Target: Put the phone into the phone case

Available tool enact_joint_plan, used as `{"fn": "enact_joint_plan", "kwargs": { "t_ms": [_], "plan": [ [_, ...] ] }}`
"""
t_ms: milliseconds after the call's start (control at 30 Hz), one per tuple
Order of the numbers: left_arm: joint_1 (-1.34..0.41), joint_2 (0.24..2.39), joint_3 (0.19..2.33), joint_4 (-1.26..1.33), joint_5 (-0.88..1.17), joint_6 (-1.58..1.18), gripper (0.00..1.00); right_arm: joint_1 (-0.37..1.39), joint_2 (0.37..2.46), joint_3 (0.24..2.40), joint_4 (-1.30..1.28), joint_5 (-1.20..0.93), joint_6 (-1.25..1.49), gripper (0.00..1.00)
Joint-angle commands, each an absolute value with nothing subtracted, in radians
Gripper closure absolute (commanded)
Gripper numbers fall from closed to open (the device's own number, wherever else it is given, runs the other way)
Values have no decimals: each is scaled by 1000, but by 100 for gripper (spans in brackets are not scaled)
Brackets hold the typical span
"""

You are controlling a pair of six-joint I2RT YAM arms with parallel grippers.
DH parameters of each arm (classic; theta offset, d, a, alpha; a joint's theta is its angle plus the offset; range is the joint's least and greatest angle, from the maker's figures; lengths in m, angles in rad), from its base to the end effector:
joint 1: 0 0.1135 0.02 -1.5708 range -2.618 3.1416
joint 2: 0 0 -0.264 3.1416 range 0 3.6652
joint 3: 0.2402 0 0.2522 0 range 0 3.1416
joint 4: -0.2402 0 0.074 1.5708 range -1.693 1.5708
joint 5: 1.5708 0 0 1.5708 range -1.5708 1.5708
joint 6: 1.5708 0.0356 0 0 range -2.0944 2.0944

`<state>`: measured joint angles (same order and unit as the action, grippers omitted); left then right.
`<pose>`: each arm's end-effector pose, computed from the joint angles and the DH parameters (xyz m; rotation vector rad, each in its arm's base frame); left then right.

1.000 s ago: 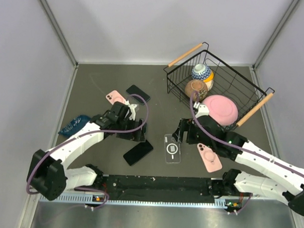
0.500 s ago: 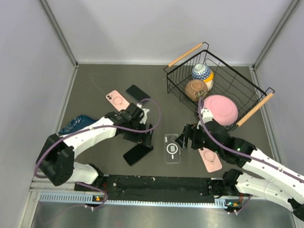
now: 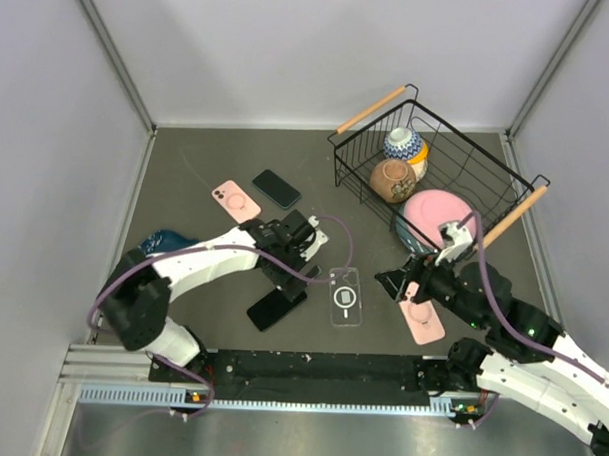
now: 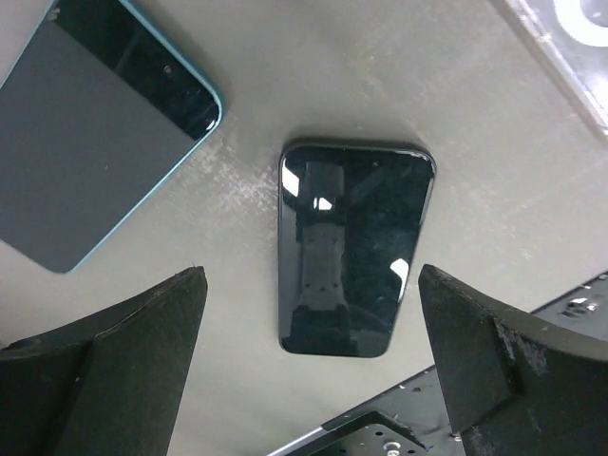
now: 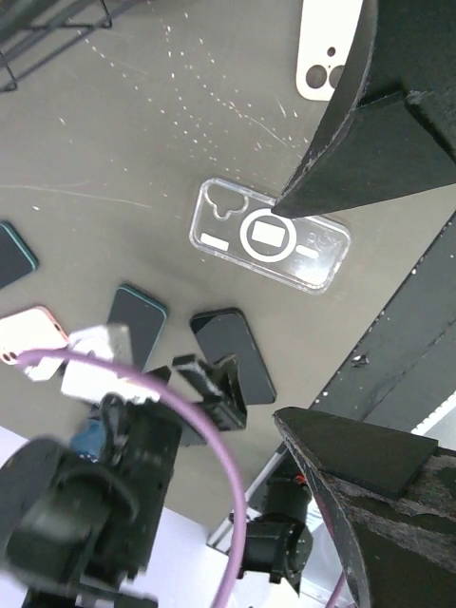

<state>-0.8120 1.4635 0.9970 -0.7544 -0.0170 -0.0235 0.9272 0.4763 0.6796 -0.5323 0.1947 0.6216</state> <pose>0.1897 -0.1992 0.2164 1.0753 2.5955 -0.1796 0.0753 0.0889 0.3076 -0.1650 1.9824 0.8540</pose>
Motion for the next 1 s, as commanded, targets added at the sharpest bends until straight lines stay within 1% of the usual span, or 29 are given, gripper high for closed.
{"fn": "enact_joint_plan", "kwargs": {
  "t_ms": [0,133,400,733,967],
  "plan": [
    [-816,1607,1058,-833,-19,64,1,927,396,684,-561,276,621,19],
    [-818,1652,1069,-833,-11,66,1,927,359,703,-583,298,615,19],
    [-818,1697,1072,-801,-5,89,1,927,357,713,-594,301,612,19],
    [-833,1683,1060,-761,146,78,1,927,356,709,-598,310,609,19],
    [-844,1704,1065,-756,108,63,1,927,356,703,-601,307,610,19]
  ]
}}
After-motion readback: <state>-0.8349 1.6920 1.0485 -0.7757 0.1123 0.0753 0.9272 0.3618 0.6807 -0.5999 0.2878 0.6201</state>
